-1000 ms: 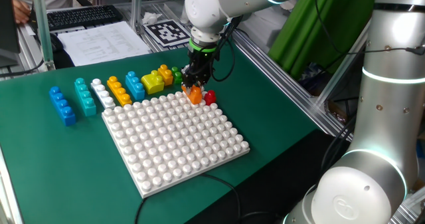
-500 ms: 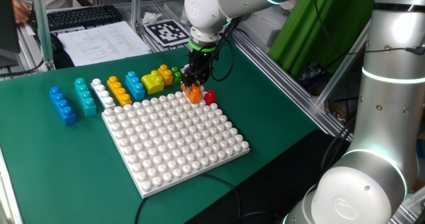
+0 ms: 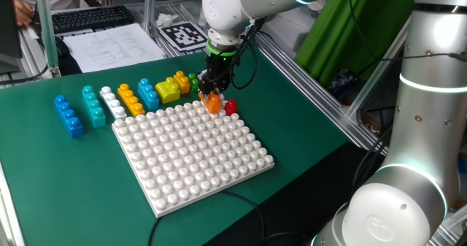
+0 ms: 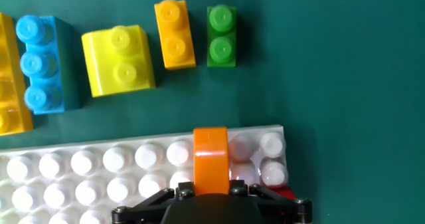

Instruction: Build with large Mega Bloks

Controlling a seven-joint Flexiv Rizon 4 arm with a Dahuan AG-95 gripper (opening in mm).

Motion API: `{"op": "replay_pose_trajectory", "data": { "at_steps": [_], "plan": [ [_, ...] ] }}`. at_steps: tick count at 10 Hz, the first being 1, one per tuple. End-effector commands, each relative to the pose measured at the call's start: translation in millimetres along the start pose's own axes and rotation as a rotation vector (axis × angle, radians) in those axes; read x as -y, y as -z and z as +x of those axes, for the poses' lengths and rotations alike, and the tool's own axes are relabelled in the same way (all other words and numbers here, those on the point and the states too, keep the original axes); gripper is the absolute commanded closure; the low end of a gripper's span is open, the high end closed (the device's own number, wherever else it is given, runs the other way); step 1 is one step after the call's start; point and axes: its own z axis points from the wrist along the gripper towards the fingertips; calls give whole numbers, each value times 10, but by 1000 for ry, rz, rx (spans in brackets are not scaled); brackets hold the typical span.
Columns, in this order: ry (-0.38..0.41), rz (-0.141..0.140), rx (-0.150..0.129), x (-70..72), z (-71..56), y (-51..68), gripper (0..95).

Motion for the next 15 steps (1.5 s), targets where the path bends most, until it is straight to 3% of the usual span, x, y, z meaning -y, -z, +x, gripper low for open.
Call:
{"op": "replay_pose_trajectory", "data": {
  "at_steps": [1,7,9,10,11,12,13,15],
  "plan": [
    [0,5,1,2,-10,-11,950],
    [-12,4,-1,2,-10,-11,950],
    [-22,9,-20,2,-10,-11,950],
    [-39,36,-49,2,-10,-11,950],
    [-54,45,-80,2,-10,-11,950],
    [-58,55,-141,2,-10,-11,950],
    [-55,58,-175,2,-10,-11,950],
    [-56,60,-185,2,-10,-11,950]
  ]
}}
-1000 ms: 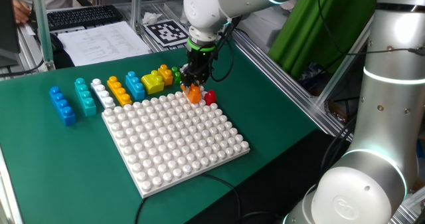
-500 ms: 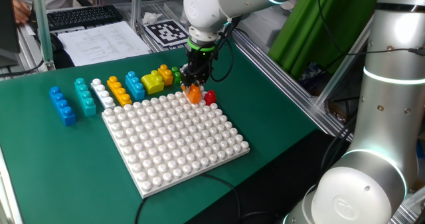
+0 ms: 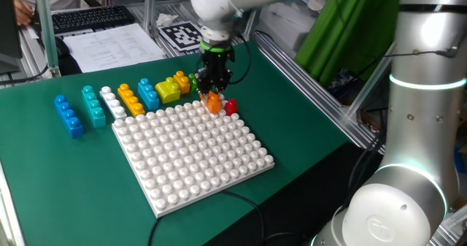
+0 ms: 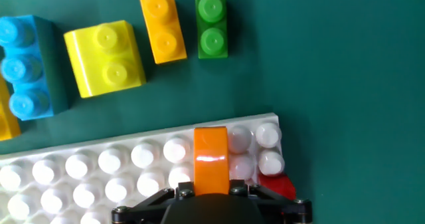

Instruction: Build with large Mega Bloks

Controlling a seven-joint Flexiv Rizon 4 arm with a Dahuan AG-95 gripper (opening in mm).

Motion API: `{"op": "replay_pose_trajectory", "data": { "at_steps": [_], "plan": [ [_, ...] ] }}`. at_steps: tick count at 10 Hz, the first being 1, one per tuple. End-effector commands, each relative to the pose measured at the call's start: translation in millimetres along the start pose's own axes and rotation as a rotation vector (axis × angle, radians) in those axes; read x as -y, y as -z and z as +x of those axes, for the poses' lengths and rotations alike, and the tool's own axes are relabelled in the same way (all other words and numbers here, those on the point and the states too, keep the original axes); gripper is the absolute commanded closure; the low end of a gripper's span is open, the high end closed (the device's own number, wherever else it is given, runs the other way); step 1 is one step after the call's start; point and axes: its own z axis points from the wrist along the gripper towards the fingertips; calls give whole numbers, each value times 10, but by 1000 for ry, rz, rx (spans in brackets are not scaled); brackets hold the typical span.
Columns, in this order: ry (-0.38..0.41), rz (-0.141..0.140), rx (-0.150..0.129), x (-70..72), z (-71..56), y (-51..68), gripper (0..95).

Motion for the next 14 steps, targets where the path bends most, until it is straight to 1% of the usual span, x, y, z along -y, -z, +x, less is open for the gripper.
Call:
{"op": "replay_pose_trajectory", "data": {
  "at_steps": [1,2,3,4,5,6,8,9,12,14],
  "plan": [
    [5,1,-30,7,2,-1,950],
    [9,1,-30,7,2,-1,950],
    [14,-2,-23,7,2,-1,950],
    [16,-5,-7,7,2,-1,950],
    [21,-25,20,13,26,-4,950],
    [22,-27,32,13,26,-5,950],
    [21,-26,42,14,28,-8,950],
    [24,-27,57,16,32,-14,950],
    [41,-22,86,31,42,-87,950],
    [47,-23,94,50,74,-121,950]
  ]
}}
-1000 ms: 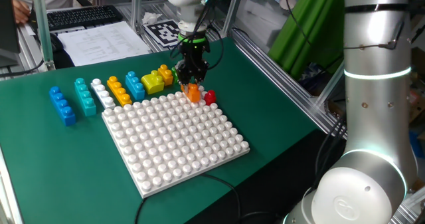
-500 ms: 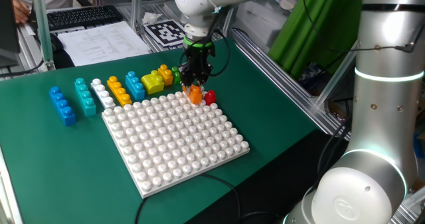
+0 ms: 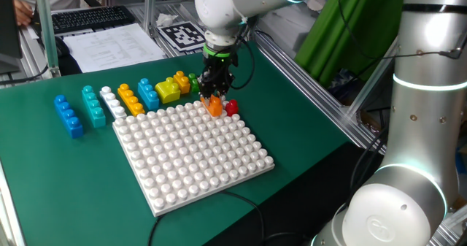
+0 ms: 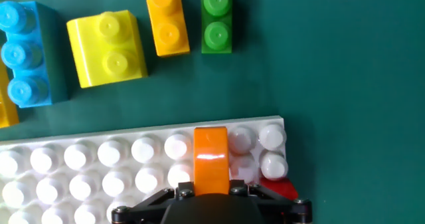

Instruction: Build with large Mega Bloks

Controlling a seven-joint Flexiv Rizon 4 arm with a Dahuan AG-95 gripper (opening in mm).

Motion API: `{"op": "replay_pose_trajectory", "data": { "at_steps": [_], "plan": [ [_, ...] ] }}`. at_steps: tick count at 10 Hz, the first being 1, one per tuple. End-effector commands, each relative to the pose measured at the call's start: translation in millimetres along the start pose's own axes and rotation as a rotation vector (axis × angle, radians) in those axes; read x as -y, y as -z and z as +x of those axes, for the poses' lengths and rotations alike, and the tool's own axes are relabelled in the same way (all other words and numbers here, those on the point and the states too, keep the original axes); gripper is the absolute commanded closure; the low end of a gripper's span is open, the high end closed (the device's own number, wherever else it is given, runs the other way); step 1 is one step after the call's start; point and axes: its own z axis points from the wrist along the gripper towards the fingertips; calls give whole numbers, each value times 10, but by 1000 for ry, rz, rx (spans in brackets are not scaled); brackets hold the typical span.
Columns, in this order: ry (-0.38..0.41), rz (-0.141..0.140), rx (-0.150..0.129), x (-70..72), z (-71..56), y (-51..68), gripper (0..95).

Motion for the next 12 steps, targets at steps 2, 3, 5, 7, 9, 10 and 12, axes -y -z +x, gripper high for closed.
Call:
{"op": "replay_pose_trajectory", "data": {
  "at_steps": [2,3,5,7,9,10,12],
  "plan": [
    [8,-2,19,32,46,-55,950],
    [9,-3,26,34,50,-83,950],
    [12,-4,45,29,43,-144,950],
    [10,-4,63,10,24,-214,950],
    [16,3,63,7,-2,-250,950],
    [20,-3,60,8,-23,-268,950],
    [27,-4,61,-7,-48,-291,950]
  ]
}}
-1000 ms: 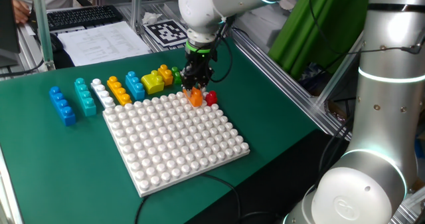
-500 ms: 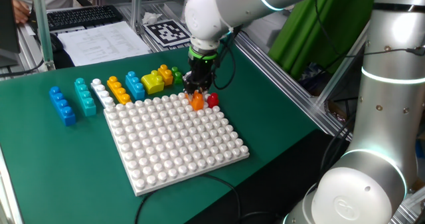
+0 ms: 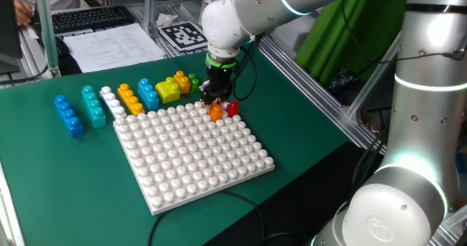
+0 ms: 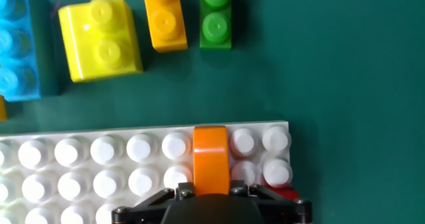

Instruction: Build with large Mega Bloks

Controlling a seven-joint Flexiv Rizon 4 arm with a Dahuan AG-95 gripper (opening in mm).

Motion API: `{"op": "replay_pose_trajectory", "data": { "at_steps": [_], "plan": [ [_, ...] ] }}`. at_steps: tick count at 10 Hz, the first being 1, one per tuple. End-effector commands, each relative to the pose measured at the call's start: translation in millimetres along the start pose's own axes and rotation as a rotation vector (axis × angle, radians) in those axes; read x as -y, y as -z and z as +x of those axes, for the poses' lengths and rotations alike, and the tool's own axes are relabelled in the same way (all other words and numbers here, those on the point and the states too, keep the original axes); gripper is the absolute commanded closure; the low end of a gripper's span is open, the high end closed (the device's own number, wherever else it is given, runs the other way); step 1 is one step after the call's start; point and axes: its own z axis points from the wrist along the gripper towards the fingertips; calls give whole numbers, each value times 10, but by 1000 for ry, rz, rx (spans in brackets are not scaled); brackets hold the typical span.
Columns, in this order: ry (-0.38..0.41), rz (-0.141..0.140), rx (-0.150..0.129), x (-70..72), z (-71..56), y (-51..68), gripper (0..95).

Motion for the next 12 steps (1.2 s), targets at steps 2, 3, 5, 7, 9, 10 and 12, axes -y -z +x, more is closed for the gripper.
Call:
{"op": "replay_pose_trajectory", "data": {
  "at_steps": [2,3,5,7,9,10,12],
  "plan": [
    [11,31,3,-14,-20,-91,760],
    [2,44,-4,-18,-16,-85,380],
    [-1,52,-1,-28,1,-62,190],
    [5,63,-20,-28,9,63,190],
    [-6,48,-20,-45,58,109,190],
    [-14,34,-18,-55,70,138,190],
    [-22,25,-19,-99,-34,207,190]
  ]
}}
